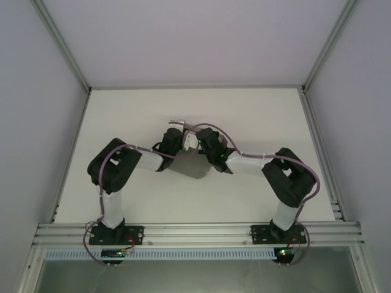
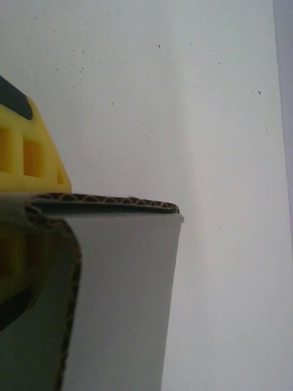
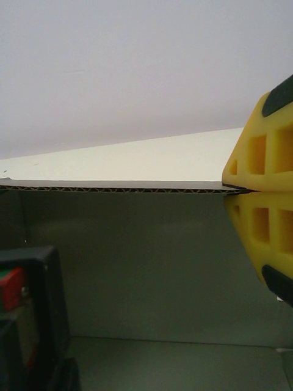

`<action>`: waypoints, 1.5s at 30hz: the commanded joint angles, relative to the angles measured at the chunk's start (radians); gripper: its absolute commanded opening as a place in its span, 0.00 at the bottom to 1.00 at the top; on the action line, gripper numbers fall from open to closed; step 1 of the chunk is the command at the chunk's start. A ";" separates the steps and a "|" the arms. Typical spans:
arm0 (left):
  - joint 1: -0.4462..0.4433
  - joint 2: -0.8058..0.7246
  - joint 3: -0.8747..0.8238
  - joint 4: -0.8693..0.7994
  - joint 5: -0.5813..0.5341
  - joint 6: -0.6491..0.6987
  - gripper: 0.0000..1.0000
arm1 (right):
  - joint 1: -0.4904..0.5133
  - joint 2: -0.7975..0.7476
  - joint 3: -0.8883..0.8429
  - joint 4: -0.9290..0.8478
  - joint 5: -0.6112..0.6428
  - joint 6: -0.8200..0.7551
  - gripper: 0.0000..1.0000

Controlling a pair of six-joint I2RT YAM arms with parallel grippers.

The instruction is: Assemble paper box

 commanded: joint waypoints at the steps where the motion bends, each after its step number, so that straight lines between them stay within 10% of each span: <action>1: 0.045 0.017 -0.032 0.027 -0.005 -0.002 0.00 | 0.000 0.009 -0.002 -0.106 -0.029 0.047 0.06; 11: 0.040 -0.011 -0.093 0.096 0.143 0.089 0.00 | -0.055 -0.177 -0.084 -0.203 -0.141 0.139 0.61; 24: 0.030 0.001 -0.178 0.273 0.282 0.134 0.00 | -0.289 -0.448 -0.115 -0.362 -0.657 0.584 0.84; 45: 0.022 0.017 -0.164 0.232 0.300 0.122 0.00 | -0.310 0.037 0.360 -0.649 -0.845 0.794 0.68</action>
